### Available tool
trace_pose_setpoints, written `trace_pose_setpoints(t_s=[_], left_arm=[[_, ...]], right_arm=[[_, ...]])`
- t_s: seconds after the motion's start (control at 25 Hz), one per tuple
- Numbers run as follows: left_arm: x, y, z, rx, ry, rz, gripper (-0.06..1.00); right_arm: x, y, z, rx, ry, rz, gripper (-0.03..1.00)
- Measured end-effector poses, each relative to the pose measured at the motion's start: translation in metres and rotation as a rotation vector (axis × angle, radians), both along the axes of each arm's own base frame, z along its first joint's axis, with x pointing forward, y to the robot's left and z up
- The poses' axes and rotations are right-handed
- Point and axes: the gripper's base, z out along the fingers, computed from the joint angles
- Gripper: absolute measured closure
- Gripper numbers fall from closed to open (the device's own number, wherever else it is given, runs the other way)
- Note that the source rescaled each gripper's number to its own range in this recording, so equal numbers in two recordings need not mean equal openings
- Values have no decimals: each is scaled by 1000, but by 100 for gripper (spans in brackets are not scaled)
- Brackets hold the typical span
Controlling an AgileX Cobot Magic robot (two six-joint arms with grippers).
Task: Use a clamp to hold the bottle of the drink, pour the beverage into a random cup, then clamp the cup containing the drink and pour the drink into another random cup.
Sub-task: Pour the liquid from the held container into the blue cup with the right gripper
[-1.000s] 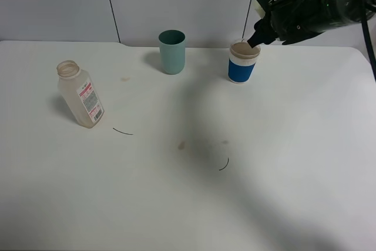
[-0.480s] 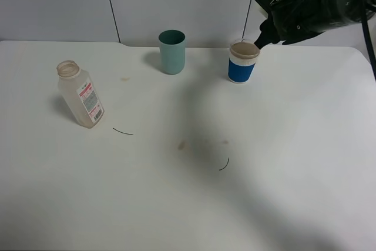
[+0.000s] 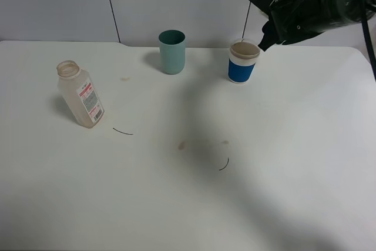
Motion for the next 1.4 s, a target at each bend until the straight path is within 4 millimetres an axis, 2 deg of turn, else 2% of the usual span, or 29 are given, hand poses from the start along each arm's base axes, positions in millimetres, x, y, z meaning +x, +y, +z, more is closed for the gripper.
trace_pose_setpoints(t_s=[0.8, 1.4], left_arm=[[0, 0, 0, 0, 0, 0, -5], [0, 0, 0, 0, 0, 0, -5]], right_arm=[[-1, 0, 5, -40, 2, 20, 96], [-1, -1, 7, -168, 32, 54, 96]])
